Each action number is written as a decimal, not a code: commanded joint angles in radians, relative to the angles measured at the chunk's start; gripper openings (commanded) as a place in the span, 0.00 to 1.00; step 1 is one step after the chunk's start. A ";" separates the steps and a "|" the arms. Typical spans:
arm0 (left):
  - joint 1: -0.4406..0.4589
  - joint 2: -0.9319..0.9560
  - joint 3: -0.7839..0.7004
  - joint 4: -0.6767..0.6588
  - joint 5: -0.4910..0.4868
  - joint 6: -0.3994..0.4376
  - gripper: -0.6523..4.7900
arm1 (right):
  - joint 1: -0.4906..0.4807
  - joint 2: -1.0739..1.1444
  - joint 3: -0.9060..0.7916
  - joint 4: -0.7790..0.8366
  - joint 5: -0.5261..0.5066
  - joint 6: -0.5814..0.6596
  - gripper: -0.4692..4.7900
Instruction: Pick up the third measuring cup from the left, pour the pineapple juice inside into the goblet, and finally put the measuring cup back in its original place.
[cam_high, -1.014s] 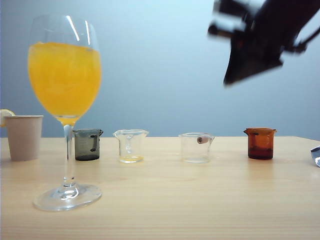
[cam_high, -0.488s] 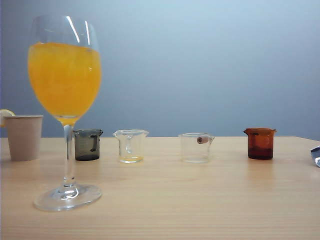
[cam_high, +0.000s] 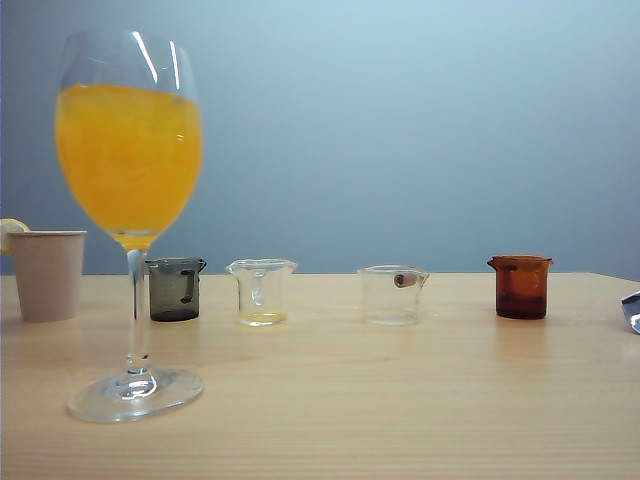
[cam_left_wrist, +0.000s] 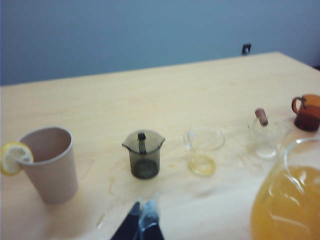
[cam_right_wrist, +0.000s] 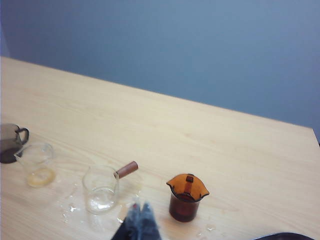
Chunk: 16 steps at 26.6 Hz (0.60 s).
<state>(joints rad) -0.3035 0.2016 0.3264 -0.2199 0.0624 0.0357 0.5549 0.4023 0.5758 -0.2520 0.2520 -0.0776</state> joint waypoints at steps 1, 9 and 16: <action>0.001 -0.002 -0.062 0.160 -0.011 -0.017 0.11 | 0.000 -0.032 0.002 0.008 0.003 -0.002 0.08; 0.001 -0.002 -0.171 0.337 -0.023 -0.060 0.11 | 0.000 -0.040 0.002 0.009 -0.003 -0.002 0.08; 0.005 -0.054 -0.171 0.322 -0.069 -0.062 0.11 | 0.000 -0.040 0.002 0.009 -0.003 -0.002 0.08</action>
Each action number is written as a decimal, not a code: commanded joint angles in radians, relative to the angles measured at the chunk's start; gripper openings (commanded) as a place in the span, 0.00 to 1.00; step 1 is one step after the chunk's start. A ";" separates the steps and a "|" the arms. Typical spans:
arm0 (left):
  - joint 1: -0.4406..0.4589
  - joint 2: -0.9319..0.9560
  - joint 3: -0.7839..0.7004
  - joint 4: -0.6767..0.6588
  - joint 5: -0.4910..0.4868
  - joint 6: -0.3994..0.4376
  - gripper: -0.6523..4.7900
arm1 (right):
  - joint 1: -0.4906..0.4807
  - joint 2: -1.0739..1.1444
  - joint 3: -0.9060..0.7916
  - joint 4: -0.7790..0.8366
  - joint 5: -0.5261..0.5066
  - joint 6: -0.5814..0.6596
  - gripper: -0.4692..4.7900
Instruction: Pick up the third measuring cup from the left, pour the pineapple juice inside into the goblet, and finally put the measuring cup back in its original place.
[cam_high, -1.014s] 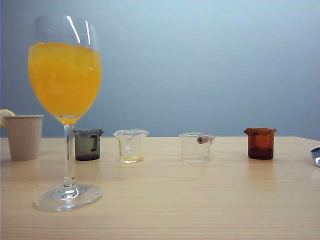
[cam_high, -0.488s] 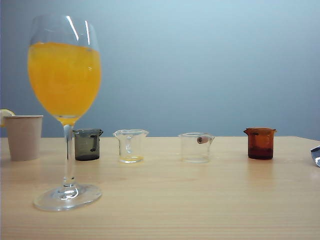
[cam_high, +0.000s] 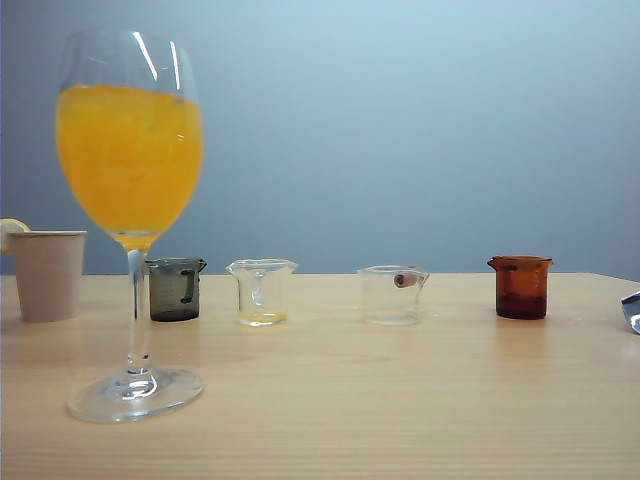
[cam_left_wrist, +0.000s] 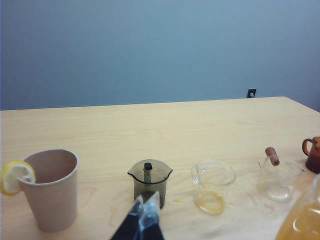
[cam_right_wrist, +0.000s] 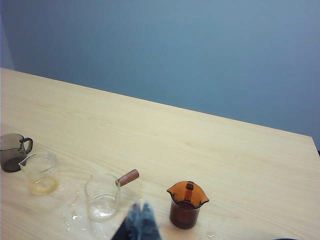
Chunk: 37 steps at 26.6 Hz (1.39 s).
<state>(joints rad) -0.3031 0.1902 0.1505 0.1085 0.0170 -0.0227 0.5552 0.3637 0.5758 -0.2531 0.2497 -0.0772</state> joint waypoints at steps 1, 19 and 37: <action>0.013 -0.063 0.003 -0.017 -0.024 -0.004 0.11 | 0.000 -0.002 0.002 0.010 -0.001 -0.002 0.08; 0.277 -0.188 -0.111 -0.039 0.074 -0.004 0.11 | -0.001 -0.006 0.002 -0.005 -0.005 -0.002 0.08; 0.276 -0.188 -0.142 -0.078 -0.021 -0.004 0.12 | -0.001 -0.007 0.002 -0.005 -0.005 -0.002 0.08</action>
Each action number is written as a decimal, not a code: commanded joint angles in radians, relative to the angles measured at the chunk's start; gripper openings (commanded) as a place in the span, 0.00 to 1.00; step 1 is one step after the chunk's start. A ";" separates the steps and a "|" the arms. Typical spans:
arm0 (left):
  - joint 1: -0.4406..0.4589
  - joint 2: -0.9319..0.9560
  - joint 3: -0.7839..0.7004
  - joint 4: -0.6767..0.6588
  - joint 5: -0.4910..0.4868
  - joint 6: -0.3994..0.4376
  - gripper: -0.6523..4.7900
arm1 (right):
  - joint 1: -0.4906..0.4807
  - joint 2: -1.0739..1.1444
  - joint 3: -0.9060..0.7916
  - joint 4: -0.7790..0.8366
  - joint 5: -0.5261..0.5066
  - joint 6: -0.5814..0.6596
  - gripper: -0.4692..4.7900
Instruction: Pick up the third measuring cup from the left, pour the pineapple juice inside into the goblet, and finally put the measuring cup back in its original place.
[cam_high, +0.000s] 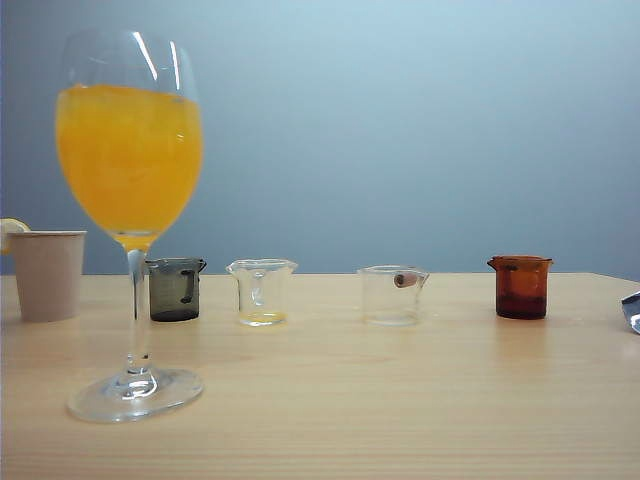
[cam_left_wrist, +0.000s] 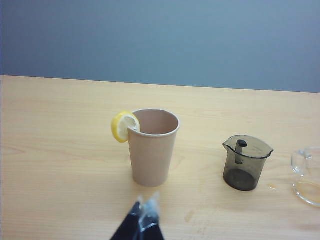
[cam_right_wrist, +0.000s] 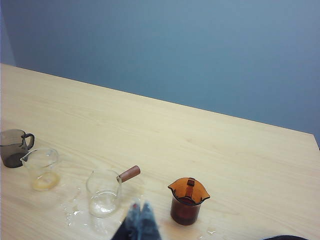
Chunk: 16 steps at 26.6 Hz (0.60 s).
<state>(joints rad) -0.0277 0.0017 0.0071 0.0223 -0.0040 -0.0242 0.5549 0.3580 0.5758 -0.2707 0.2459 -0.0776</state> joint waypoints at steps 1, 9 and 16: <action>0.000 0.000 0.002 0.009 0.000 -0.003 0.12 | -0.001 -0.002 0.002 0.012 -0.001 -0.002 0.08; 0.000 0.000 0.002 0.009 0.000 -0.003 0.12 | -0.001 -0.002 0.002 0.012 -0.001 -0.002 0.08; 0.000 0.000 0.002 0.009 0.000 -0.003 0.12 | -0.006 -0.002 -0.002 0.014 0.042 -0.005 0.08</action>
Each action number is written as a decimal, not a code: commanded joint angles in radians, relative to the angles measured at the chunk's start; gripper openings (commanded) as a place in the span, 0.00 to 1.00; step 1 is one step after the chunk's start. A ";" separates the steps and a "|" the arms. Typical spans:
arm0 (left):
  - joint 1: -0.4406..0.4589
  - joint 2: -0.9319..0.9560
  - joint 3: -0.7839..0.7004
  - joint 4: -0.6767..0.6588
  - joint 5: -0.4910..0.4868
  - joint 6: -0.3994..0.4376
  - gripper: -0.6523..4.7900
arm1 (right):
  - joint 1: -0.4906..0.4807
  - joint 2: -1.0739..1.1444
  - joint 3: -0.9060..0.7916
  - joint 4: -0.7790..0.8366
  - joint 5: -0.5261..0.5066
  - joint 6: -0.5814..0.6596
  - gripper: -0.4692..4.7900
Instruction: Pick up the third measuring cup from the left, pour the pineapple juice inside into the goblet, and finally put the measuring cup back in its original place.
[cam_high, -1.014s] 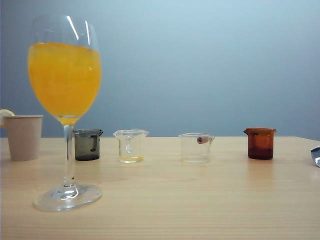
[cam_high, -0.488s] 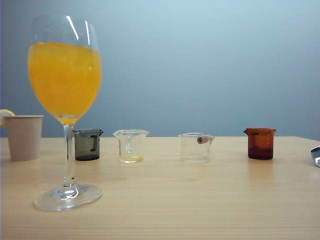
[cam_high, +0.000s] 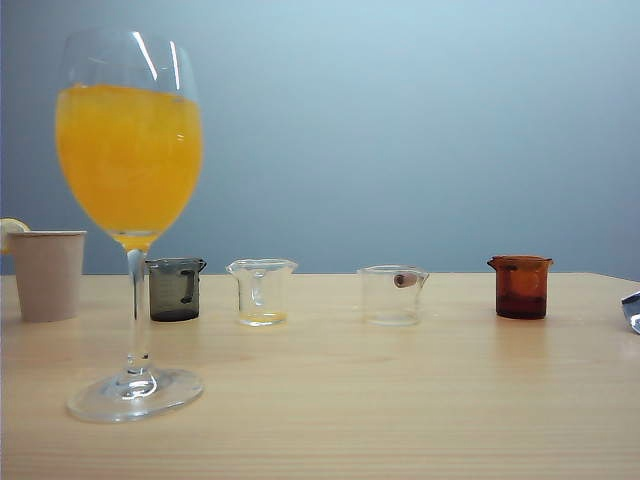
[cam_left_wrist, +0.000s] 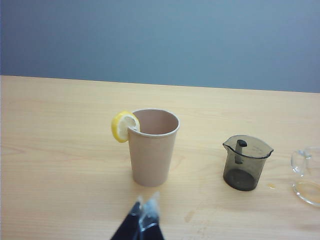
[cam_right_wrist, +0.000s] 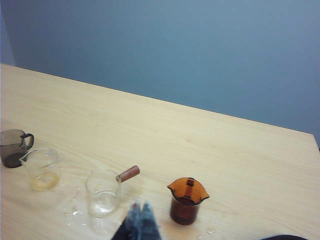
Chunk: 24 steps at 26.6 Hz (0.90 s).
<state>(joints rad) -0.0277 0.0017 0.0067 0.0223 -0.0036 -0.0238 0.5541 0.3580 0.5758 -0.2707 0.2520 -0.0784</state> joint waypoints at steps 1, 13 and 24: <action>0.000 0.000 0.002 0.009 0.000 -0.003 0.12 | -0.011 -0.003 -0.007 0.014 0.050 -0.004 0.08; 0.000 0.000 0.002 0.008 0.000 -0.003 0.12 | -0.303 -0.166 -0.338 0.362 -0.089 -0.004 0.08; 0.000 0.000 0.002 0.009 0.000 -0.003 0.12 | -0.422 -0.311 -0.544 0.365 -0.097 0.000 0.08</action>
<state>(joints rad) -0.0277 0.0017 0.0067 0.0223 -0.0036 -0.0242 0.1421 0.0566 0.0387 0.0731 0.1562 -0.0795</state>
